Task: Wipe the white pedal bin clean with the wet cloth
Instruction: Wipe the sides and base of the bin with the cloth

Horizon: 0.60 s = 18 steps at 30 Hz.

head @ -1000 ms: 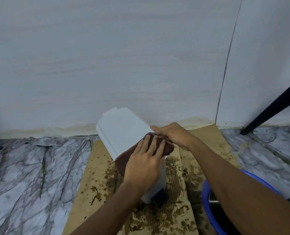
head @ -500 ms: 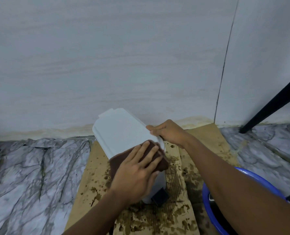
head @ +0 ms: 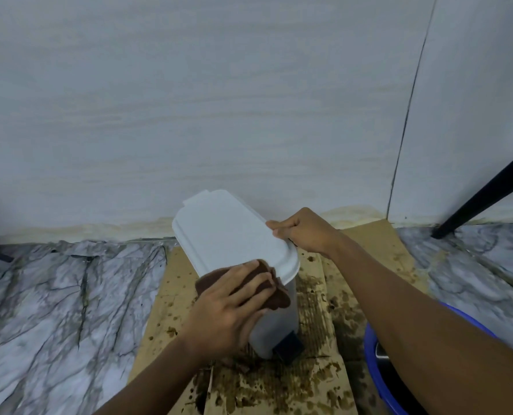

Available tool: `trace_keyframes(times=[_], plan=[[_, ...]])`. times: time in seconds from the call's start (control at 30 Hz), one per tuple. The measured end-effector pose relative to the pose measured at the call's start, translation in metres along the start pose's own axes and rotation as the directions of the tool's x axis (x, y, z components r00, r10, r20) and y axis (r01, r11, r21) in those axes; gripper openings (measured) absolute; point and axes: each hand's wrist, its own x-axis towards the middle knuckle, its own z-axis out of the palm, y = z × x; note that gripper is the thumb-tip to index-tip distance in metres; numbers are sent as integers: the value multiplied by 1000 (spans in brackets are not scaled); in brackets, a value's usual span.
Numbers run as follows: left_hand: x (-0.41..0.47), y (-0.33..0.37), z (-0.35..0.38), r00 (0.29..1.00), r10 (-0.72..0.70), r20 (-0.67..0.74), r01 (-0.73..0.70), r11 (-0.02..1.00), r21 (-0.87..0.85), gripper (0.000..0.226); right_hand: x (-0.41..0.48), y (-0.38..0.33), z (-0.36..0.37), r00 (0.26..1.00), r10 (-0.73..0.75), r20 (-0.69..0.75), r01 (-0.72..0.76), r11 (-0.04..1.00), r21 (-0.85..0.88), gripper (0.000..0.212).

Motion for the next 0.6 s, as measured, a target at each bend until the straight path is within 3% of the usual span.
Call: trace_keyframes(times=[0.17,0.27,0.37,0.5,0.6], plan=[[60,36,14,975,-23,222,-18,983,182,46,-5,1,-6,1000,18,5,-18,999,-30,20],[74,38,24,950,96,297,-171,956,238,47,-10,-1,-4,1000,0,-20,-1,999,-34,35],[47,29,18,943,212,257,-272,935,228,47,-8,0,0,1000,-17,-13,17,1000,-11,17],[-2,19,16,976,157,153,-185,965,186,48,-4,-1,3,1000,-16,-2,16,1000,-22,15],[10,29,22,975,130,182,-161,973,164,49,-5,1,2,1000,-9,-26,9,1000,-26,15]])
